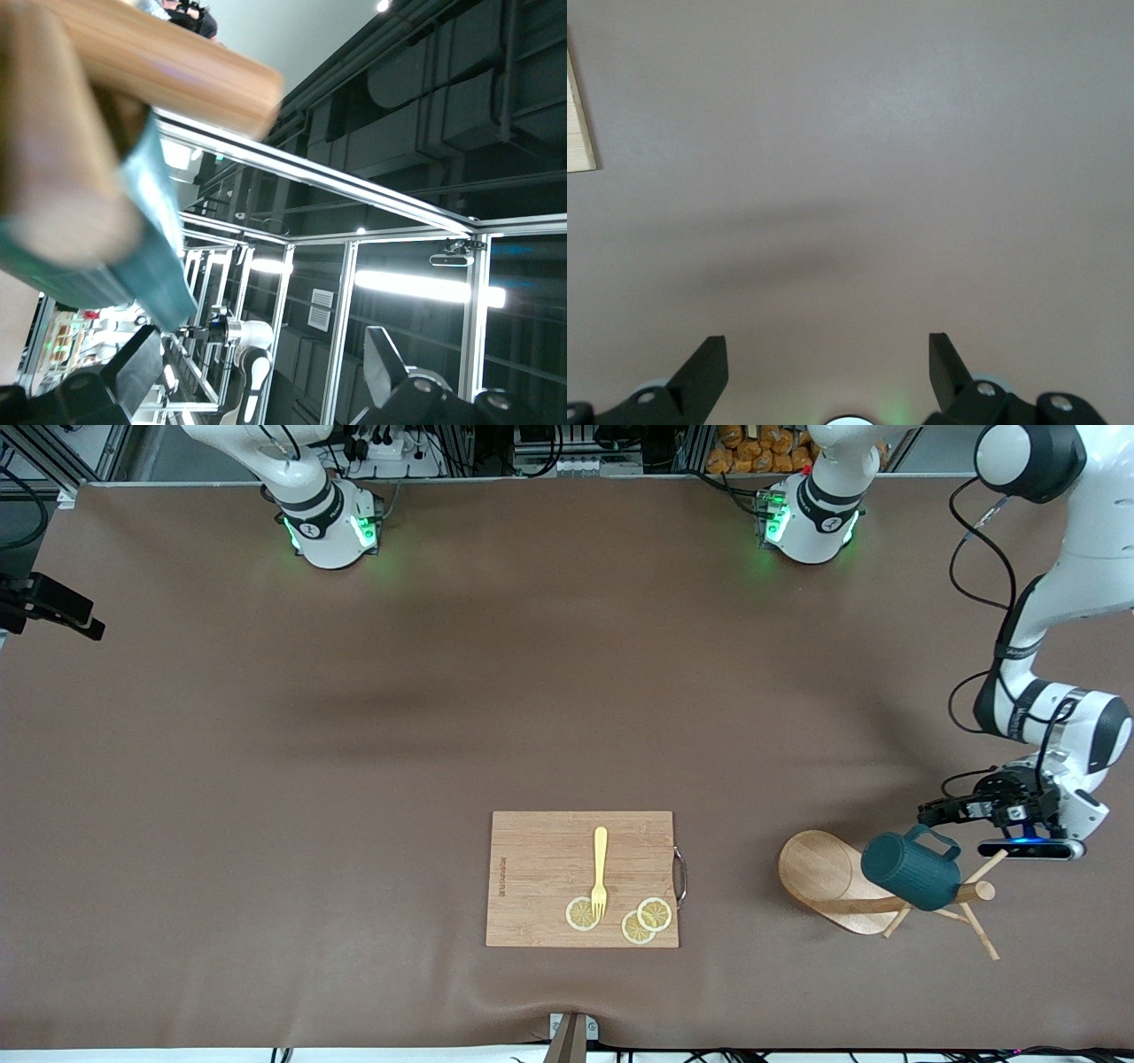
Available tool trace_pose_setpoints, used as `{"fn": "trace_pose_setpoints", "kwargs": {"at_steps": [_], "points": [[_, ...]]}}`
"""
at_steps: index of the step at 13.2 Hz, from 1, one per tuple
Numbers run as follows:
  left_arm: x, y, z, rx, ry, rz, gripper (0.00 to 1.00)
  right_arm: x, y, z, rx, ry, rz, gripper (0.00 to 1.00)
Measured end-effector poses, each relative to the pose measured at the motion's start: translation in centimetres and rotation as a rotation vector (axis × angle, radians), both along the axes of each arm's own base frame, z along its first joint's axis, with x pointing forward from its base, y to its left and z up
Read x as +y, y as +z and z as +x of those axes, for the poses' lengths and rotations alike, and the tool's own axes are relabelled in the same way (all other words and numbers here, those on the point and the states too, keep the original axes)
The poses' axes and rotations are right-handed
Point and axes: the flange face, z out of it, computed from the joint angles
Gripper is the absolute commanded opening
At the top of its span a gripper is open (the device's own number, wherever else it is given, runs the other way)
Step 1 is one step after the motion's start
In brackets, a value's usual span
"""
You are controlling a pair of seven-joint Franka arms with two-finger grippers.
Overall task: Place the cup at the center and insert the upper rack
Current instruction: 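Open the left gripper and pull it away from the mug handle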
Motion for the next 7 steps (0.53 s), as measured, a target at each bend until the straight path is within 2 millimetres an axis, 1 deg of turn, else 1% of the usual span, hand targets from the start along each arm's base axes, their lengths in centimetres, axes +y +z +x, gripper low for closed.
{"fn": "trace_pose_setpoints", "kwargs": {"at_steps": [2,5,7], "points": [[1.1,4.4,-0.6,0.031,-0.036,0.067,1.0,0.0,0.0,0.0,0.0,0.0,0.0,1.0],[2.4,13.6,-1.9,0.101,-0.05,0.256,1.0,0.0,0.0,0.0,0.001,0.0,0.0,1.0],[2.5,18.7,-3.0,0.151,-0.042,0.37,1.0,0.0,0.0,0.0,0.001,0.0,0.0,1.0]]}}
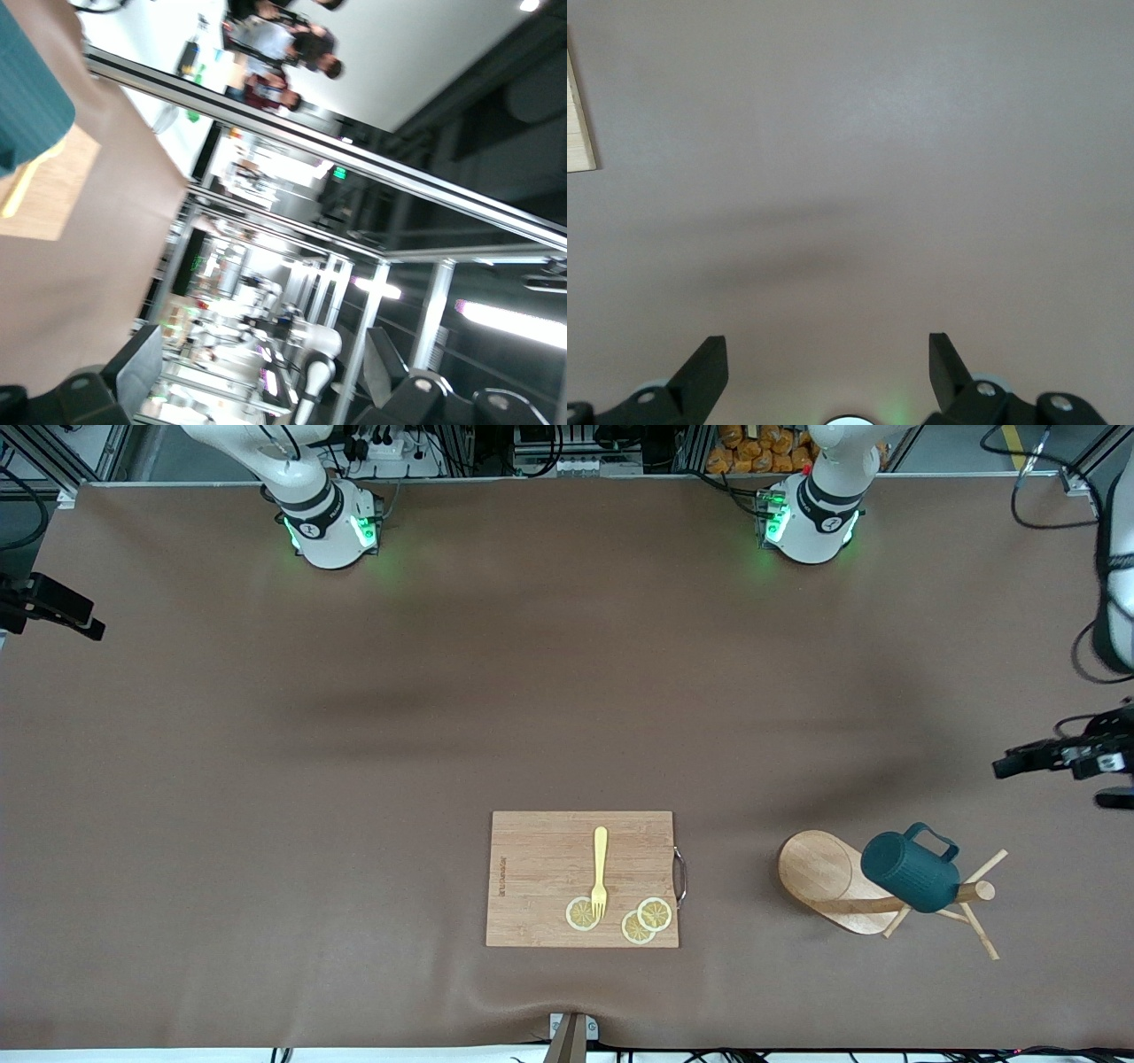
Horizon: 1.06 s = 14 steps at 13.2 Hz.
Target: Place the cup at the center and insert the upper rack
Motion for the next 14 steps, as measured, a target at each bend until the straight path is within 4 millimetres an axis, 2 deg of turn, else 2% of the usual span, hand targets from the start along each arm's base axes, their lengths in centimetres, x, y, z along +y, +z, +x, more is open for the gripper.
{"fn": "trace_pose_setpoints", "kwargs": {"at_steps": [4,7,9,11,14], "points": [[-1.3,6.4,-1.8,0.034,-0.007,0.242,1.0,0.0,0.0,0.0,0.0,0.0,0.0,1.0],[-4.2,11.6,-2.3,0.014,-0.079,0.544,1.0,0.0,0.0,0.0,0.0,0.0,0.0,1.0],[-6.1,14.9,-2.3,0.043,-0.096,0.687,1.0,0.0,0.0,0.0,0.0,0.0,0.0,1.0],[-7.8,16.3,-2.2,0.053,-0.125,0.816,1.0,0.0,0.0,0.0,0.0,0.0,0.0,1.0],[-10.6,17.0,-2.1,0.056,-0.179,0.993,1.0,0.0,0.0,0.0,0.0,0.0,0.0,1.0]]}}
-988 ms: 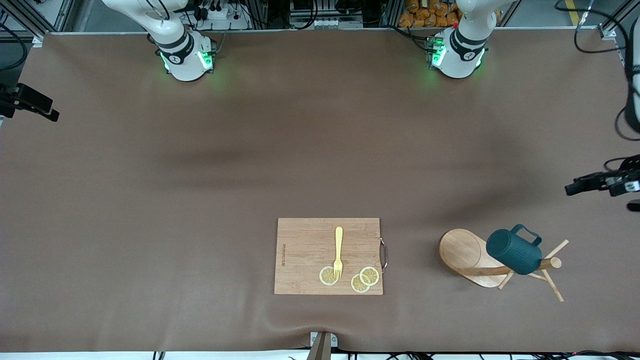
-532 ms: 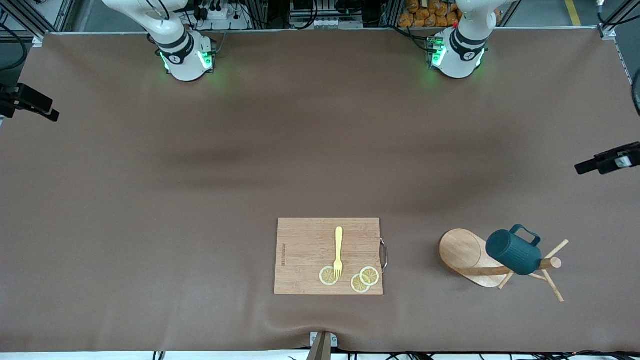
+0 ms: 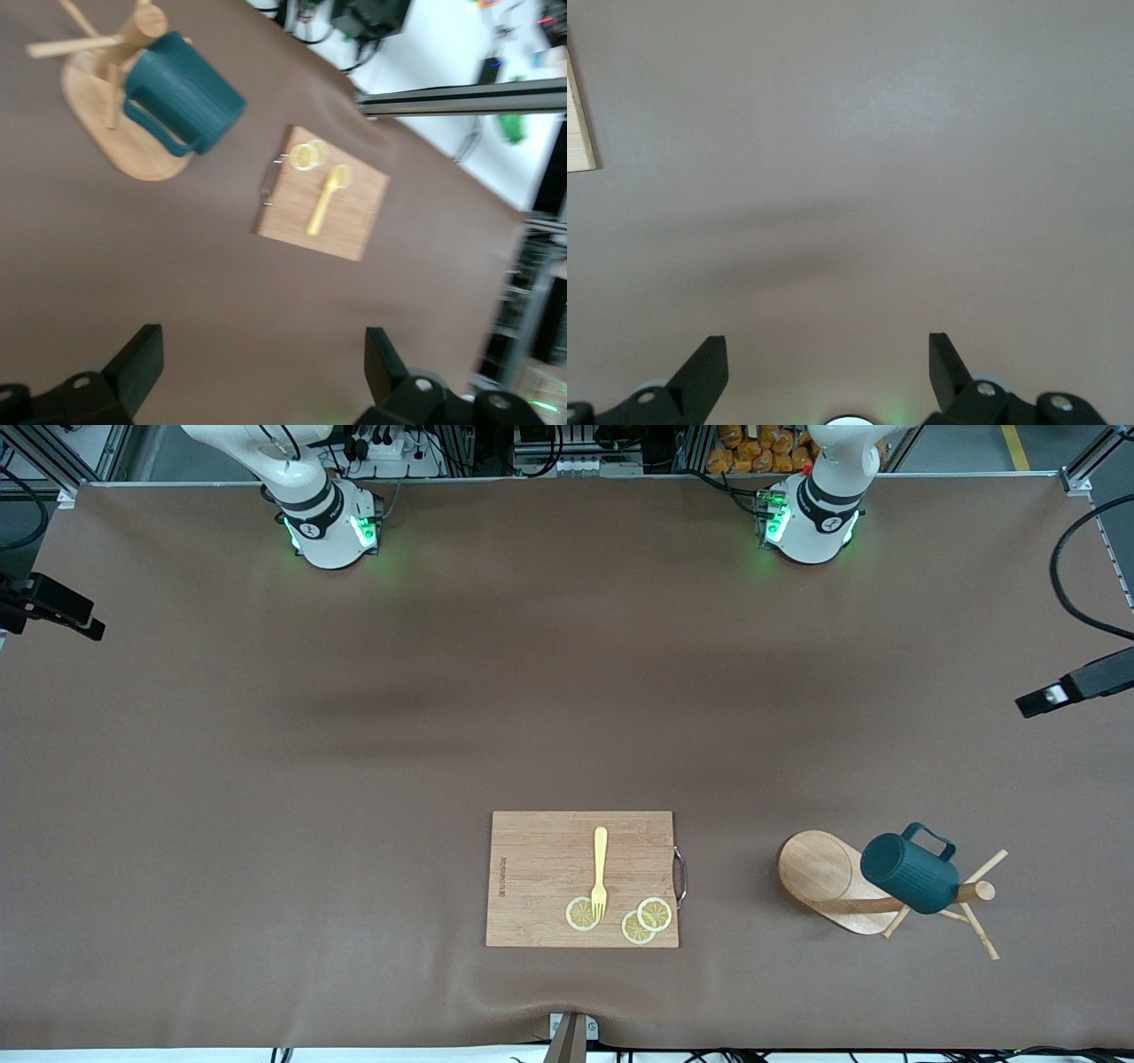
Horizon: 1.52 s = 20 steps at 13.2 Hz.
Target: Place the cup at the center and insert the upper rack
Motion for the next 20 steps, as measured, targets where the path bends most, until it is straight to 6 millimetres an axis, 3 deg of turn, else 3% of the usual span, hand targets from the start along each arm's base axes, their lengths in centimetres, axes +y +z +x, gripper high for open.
{"fn": "trace_pose_setpoints", "kwargs": {"at_steps": [4,9,11,17,20], "points": [[-3.9,0.5,0.0,-0.006,-0.094,0.193,1.0,0.0,0.0,0.0,0.0,0.0,0.0,1.0],[-11.6,1.1,-0.5,-0.037,-0.243,0.449,1.0,0.0,0.0,0.0,0.0,0.0,0.0,1.0],[-13.3,1.5,-1.0,-0.047,-0.263,0.482,1.0,0.0,0.0,0.0,0.0,0.0,0.0,1.0],[-13.4,1.6,-2.8,0.015,-0.277,0.509,1.0,0.0,0.0,0.0,0.0,0.0,0.0,1.0],[-12.2,1.0,-4.0,0.035,-0.262,0.511,1.0,0.0,0.0,0.0,0.0,0.0,0.0,1.0]]}}
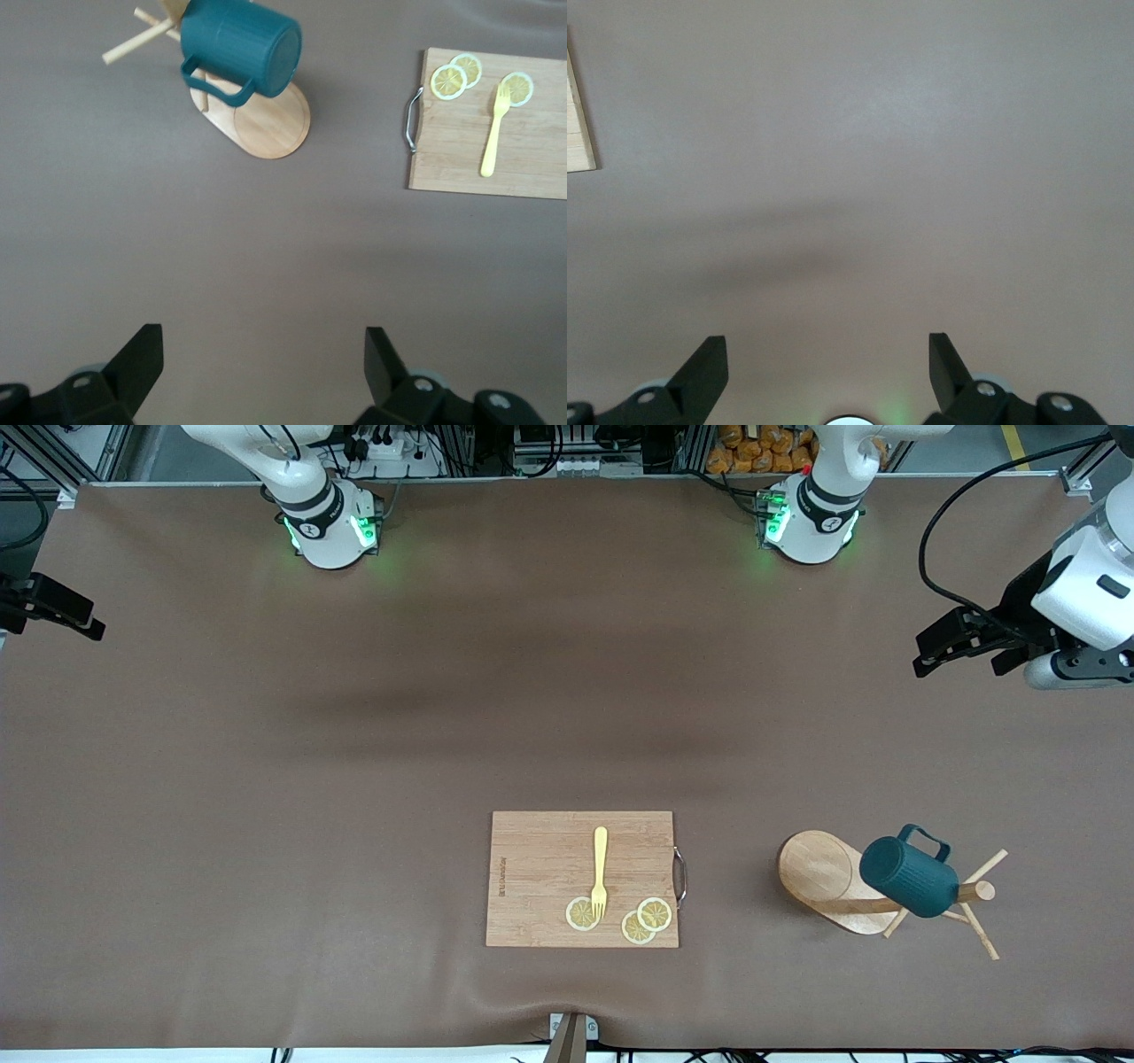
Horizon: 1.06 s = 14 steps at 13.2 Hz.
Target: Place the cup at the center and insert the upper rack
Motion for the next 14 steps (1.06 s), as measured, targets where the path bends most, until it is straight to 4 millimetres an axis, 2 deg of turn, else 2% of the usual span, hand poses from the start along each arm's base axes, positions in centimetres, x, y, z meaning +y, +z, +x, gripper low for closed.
{"fn": "trace_pose_setpoints", "kwargs": {"at_steps": [3,7,14], "points": [[1.1,-0.8,-1.5,0.002,0.013,0.014,1.0,0.0,0.0,0.0,0.0,0.0,0.0,1.0],[1.5,-1.1,-3.0,0.004,0.006,0.064,1.0,0.0,0.0,0.0,0.0,0.0,0.0,1.0],[1.3,-2.1,-3.4,-0.012,-0.011,0.115,1.0,0.0,0.0,0.0,0.0,0.0,0.0,1.0]]}}
